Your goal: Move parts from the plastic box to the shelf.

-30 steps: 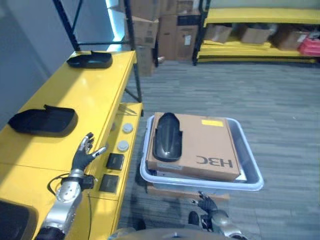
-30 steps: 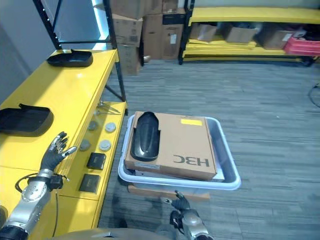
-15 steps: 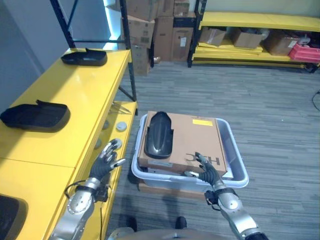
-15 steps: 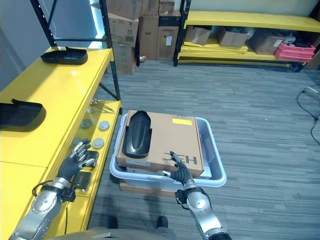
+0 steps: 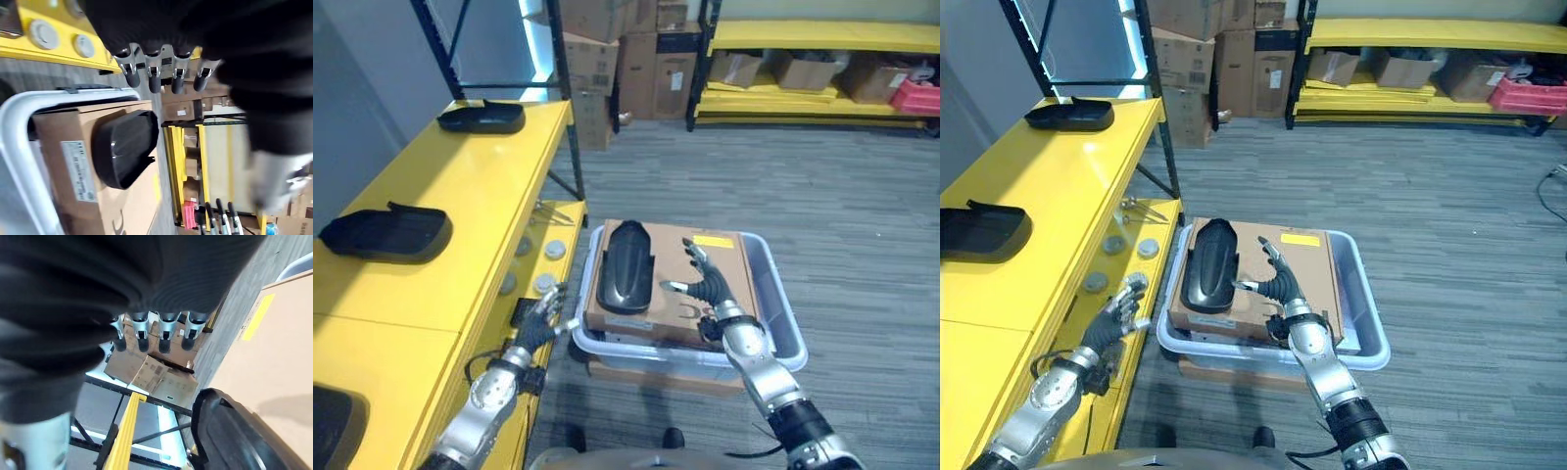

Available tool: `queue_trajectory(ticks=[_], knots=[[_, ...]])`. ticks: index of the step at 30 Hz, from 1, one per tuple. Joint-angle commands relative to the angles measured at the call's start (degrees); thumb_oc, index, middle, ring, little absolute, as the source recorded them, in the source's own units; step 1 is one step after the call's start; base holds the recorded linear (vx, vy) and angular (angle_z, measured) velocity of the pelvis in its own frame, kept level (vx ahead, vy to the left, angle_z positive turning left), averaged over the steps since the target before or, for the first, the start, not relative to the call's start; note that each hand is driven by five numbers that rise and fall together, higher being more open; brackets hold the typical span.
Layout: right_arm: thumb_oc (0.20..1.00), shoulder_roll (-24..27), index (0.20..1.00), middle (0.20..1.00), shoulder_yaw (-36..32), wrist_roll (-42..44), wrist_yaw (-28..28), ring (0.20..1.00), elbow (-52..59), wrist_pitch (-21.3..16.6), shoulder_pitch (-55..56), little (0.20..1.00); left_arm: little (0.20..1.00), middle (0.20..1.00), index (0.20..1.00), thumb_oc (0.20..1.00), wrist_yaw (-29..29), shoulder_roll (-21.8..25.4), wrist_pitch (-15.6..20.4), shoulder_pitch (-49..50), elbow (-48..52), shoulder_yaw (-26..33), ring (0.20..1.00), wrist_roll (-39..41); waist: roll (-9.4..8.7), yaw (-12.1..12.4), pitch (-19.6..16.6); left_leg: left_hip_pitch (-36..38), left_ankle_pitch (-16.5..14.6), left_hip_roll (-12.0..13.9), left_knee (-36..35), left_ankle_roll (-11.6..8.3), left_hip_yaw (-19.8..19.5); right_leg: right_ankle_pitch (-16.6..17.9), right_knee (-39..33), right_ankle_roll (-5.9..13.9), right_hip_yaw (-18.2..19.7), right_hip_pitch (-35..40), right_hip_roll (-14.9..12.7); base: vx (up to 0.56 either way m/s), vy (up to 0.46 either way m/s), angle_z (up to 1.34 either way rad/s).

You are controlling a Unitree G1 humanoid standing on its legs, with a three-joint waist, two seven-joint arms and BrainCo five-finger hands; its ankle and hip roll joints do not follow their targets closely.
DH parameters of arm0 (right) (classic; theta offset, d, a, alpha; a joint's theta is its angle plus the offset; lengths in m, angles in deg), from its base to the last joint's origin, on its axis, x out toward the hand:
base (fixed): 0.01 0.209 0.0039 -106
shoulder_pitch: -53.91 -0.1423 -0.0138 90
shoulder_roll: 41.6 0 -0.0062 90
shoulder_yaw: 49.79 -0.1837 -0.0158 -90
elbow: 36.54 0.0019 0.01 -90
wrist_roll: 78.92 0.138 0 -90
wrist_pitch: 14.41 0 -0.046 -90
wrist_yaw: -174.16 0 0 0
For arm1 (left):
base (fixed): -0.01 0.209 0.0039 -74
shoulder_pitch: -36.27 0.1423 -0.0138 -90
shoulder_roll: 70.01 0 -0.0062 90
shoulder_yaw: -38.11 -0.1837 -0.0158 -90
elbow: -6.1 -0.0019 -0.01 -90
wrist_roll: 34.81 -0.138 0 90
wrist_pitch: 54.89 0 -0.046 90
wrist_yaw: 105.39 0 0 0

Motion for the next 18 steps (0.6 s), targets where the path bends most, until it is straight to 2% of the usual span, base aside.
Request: queue_trajectory(ticks=[1,7,11,18], knots=[[1.0,0.69,1.0,1.0,0.46,-1.81,-5.05,1.0,-2.78,-0.96,-8.17,1.0,1.0,1.0,1.0,1.0,1.62,0.15,0.65,-2.84,-3.69,-1.16,1.0,-3.21,-2.6,2.71,3.96,-0.13,-6.29,1.7,-0.02,0.56,-2.97,-6.38,0.2,1.95,-1.85,-0.34,0.11,-0.05,-0.063,0.06],[1.0,-1.58,1.0,1.0,1.02,-0.15,-10.81,1.0,-11.14,-0.12,-17.47,1.0,1.0,1.0,1.0,1.0,3.06,-1.18,-0.28,-3.51,-15.31,-3.37,1.0,-5.35,-3.81,4.71,6.3,-4.44,-4.88,2.51,-0.02,0.16,-3.72,-6.02,0.2,1.72,-1.92,-4.22,1.24,-0.09,-0.046,0.07],[1.0,-2.13,1.0,1.0,1.03,-2.67,-16.86,1.0,-17.3,1.51,-23.8,1.0,1.0,1.0,1.0,1.0,6.93,-3.96,-0.42,-4.57,-27.69,-3.82,1.0,-8.79,-4.61,6.2,8.27,-7.96,-3.66,2.8,-0.02,-0.28,-4.78,-5.75,0.2,1.67,-3.38,-6.55,1.32,-0.05,-0.024,0.12],[1.0,-1.56,1.0,1.0,1.28,-1.04,-18.76,1.0,-25.44,2.14,-29.66,1.0,1.0,1.0,1.0,1.0,11.18,-5.1,0.37,-6.94,-33.71,-2.77,1.0,-10.22,-5.02,7.59,9.96,-11.45,-2.26,2.46,-0.02,-0.77,-6.36,-5.19,0.2,1.86,-5.29,-8.85,0.86,-0.03,-0.006,0.17]])
